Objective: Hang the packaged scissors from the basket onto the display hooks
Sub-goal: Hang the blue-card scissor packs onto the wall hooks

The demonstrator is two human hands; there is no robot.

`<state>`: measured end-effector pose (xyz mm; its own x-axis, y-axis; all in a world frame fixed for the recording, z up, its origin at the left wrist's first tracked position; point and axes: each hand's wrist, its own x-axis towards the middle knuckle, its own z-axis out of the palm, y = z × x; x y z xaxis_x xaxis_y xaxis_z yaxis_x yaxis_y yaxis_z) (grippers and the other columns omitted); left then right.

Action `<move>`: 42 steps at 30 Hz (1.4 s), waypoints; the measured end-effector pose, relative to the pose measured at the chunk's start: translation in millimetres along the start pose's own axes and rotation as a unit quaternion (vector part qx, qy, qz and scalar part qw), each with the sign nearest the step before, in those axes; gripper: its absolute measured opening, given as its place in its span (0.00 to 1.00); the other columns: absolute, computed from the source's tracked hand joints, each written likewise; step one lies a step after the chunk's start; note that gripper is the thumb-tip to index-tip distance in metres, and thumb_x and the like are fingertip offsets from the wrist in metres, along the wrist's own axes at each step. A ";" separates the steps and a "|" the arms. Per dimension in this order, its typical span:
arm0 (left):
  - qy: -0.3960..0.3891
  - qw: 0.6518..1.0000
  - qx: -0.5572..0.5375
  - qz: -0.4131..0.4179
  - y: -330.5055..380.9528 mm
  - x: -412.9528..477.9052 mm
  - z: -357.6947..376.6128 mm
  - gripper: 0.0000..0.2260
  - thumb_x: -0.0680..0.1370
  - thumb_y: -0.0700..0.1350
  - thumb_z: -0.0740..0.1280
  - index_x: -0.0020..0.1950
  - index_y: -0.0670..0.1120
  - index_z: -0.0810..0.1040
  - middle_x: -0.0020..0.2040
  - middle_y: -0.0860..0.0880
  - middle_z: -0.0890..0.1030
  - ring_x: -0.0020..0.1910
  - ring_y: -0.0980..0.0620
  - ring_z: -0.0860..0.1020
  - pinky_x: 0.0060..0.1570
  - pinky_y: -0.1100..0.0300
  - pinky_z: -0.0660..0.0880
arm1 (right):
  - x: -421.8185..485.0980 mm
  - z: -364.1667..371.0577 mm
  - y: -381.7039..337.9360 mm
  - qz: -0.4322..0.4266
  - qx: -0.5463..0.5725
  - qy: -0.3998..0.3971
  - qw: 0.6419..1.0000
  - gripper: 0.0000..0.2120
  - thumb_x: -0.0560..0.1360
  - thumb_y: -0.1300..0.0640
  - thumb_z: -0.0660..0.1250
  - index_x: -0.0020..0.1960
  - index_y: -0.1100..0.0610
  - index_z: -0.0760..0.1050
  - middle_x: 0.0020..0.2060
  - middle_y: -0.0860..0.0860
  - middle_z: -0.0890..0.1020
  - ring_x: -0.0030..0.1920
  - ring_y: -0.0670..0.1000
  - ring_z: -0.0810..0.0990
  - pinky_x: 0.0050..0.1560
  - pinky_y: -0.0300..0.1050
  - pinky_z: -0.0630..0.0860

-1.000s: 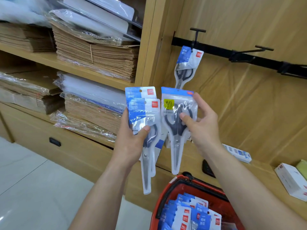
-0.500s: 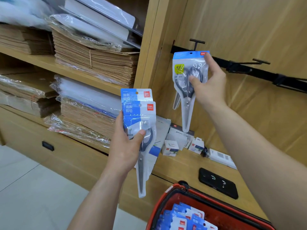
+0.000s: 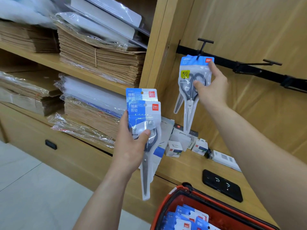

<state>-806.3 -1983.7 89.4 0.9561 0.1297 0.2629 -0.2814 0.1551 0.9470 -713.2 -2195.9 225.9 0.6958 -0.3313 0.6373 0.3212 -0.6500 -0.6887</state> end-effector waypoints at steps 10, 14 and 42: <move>0.003 0.999 -0.029 -0.016 -4.0 1.0 -0.3 0.29 0.79 0.35 0.72 0.74 0.57 0.69 0.58 0.52 0.85 0.54 0.56 0.85 0.57 0.52 0.82 | -90.3 2.2 9.9 0.087 0.029 -0.131 0.987 0.21 0.81 0.55 0.70 0.72 0.50 0.73 0.58 0.47 0.80 0.47 0.43 0.81 0.49 0.43 0.79; -0.004 0.999 -0.045 -0.018 -6.7 -1.3 4.6 0.29 0.78 0.34 0.73 0.74 0.54 0.69 0.58 0.51 0.86 0.54 0.54 0.86 0.52 0.54 0.83 | -153.4 3.3 4.2 0.129 0.147 -0.259 0.946 0.27 0.81 0.54 0.70 0.76 0.41 0.66 0.54 0.48 0.81 0.46 0.49 0.86 0.46 0.54 0.86; 0.037 0.999 0.014 -0.004 -15.9 1.7 0.3 0.23 0.80 0.38 0.71 0.71 0.58 0.75 0.62 0.54 0.84 0.61 0.51 0.83 0.63 0.40 0.79 | -81.2 -8.6 -6.5 -0.019 0.103 -0.073 0.992 0.35 0.75 0.64 0.76 0.78 0.54 0.68 0.53 0.28 0.71 0.57 0.32 0.76 0.61 0.35 0.77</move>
<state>-800.2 -1986.2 74.9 0.9494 0.2002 0.2418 -0.2703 0.1296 0.9540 -777.3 -2170.7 181.5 0.7612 -0.1978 0.6176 0.4625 -0.5019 -0.7308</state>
